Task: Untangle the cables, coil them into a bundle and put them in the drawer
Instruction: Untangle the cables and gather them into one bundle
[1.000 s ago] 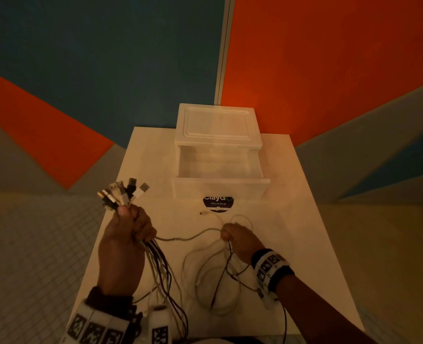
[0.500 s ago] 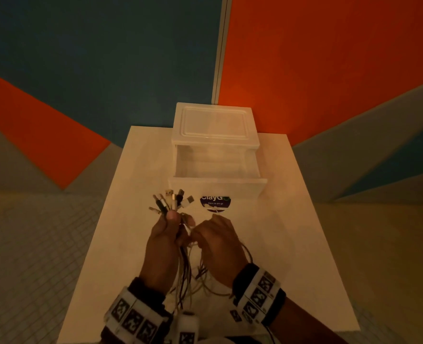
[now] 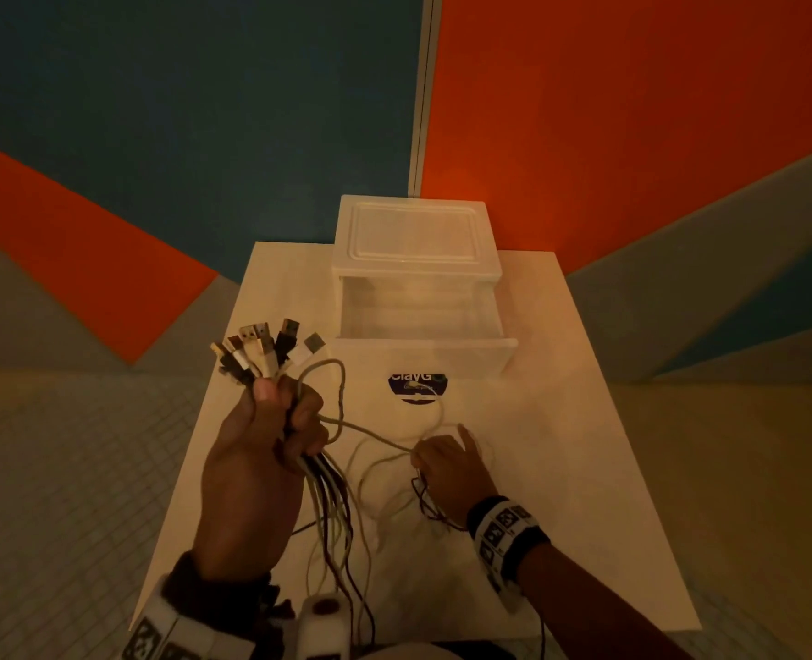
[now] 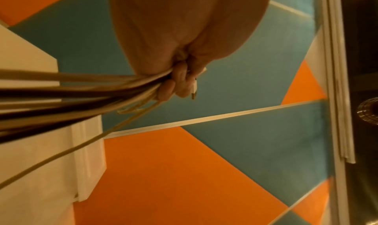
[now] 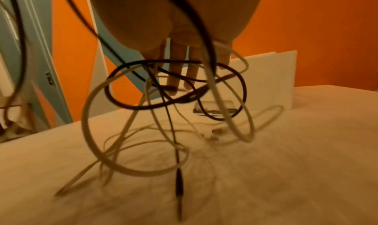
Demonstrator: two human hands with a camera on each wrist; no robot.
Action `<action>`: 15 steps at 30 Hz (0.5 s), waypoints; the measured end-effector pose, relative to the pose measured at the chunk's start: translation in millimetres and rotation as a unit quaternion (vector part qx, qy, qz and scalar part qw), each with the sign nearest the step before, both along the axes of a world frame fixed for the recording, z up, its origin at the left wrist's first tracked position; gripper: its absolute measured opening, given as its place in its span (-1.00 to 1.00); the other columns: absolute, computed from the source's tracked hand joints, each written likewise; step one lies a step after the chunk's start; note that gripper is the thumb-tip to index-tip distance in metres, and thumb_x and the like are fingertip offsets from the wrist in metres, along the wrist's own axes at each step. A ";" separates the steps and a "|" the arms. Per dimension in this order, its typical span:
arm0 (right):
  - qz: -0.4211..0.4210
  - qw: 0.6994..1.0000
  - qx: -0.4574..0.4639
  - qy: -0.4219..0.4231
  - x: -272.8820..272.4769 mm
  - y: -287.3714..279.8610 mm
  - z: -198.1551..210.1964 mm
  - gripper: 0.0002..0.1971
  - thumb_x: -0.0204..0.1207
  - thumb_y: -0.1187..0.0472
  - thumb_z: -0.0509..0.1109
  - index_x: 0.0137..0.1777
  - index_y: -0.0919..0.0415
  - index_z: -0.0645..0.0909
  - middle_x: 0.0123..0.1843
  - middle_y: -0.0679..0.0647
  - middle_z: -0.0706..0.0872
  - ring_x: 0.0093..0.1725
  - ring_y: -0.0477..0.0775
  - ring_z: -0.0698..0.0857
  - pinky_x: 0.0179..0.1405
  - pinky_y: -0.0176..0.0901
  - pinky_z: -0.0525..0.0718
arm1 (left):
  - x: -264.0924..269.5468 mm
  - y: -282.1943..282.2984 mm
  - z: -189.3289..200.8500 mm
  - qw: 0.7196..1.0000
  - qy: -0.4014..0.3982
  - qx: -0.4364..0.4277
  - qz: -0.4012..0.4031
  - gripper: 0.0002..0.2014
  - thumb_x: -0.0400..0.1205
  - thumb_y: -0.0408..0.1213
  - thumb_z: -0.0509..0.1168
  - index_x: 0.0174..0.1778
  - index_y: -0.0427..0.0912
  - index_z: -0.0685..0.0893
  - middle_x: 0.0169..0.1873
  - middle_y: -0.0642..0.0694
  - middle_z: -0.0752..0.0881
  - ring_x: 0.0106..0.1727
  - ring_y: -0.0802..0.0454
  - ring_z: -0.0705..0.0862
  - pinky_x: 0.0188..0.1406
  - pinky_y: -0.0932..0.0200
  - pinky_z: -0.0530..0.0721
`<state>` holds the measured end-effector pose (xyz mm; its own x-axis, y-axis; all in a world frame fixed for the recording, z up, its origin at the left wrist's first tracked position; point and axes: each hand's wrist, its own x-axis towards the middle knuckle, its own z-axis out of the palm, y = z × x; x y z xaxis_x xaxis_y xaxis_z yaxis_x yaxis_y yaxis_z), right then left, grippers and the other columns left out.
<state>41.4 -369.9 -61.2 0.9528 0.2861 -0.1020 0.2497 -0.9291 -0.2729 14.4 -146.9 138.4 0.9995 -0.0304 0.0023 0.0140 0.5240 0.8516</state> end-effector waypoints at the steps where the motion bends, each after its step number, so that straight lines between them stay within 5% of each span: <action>1: -0.009 0.999 -0.012 0.031 2.1 -1.1 -1.3 -0.67 0.51 0.11 0.01 -0.09 -0.05 0.64 -0.11 -0.12 0.74 0.04 -0.01 0.74 0.43 0.35 0.45 | -1.9 1.0 4.6 1.000 -0.009 -0.005 0.000 -0.73 0.74 -0.08 0.01 -0.19 -0.11 0.46 -0.34 -0.02 0.41 -0.44 0.14 0.27 -0.41 0.26 0.39; 3: -0.010 0.997 -0.040 0.069 4.4 -6.5 -9.0 -0.61 0.52 0.04 0.00 -0.07 -0.04 0.70 -0.05 -0.11 0.77 0.07 -0.01 0.76 0.40 0.34 0.46 | -3.8 4.4 16.3 0.999 -0.024 -0.022 0.004 -0.72 0.76 -0.12 -0.03 -0.20 -0.10 0.46 -0.34 -0.01 0.40 -0.45 0.15 0.27 -0.40 0.27 0.38; 5: -0.001 0.996 -0.042 0.078 5.2 -14.5 -19.5 -0.51 0.55 0.02 -0.09 0.08 0.03 0.70 0.17 -0.01 0.74 0.32 0.04 0.66 0.55 0.34 0.21 | -4.2 11.2 26.9 0.998 -0.043 -0.053 0.005 -0.70 0.78 -0.14 -0.07 -0.20 -0.10 0.45 -0.35 0.02 0.40 -0.46 0.17 0.27 -0.39 0.27 0.36; 8: -0.005 0.989 -0.054 0.136 3.2 -25.6 -19.3 -0.64 0.69 0.12 0.02 0.34 0.03 0.57 0.47 0.00 0.53 0.60 0.04 0.32 0.63 0.32 -0.17 | -3.8 19.5 39.0 0.992 -0.086 -0.095 -0.019 -0.67 0.79 -0.16 -0.11 -0.19 -0.10 0.47 -0.34 0.03 0.42 -0.47 0.20 0.33 -0.39 0.27 0.38; 11: -0.042 0.988 -0.052 0.140 4.4 -27.9 -17.1 -0.63 0.68 0.09 0.07 0.43 -0.03 0.50 0.50 -0.03 0.48 0.61 0.04 0.28 0.64 0.31 -0.23 | -2.9 13.8 37.8 0.997 -0.065 -0.029 -0.007 -0.67 0.77 -0.15 -0.09 -0.23 -0.07 0.47 -0.38 0.03 0.41 -0.48 0.19 0.29 -0.42 0.28 0.36; 15: -0.100 0.995 0.013 0.019 4.6 -18.9 4.4 -0.35 0.56 -0.14 -0.27 0.52 -0.10 0.44 0.49 -0.02 0.51 0.56 0.08 0.38 0.64 0.24 -0.14 | 3.1 -1.9 2.5 0.993 -0.002 0.120 0.015 -0.73 0.71 -0.05 0.12 -0.28 -0.06 0.48 -0.40 0.01 0.44 -0.45 0.17 0.32 -0.47 0.30 0.38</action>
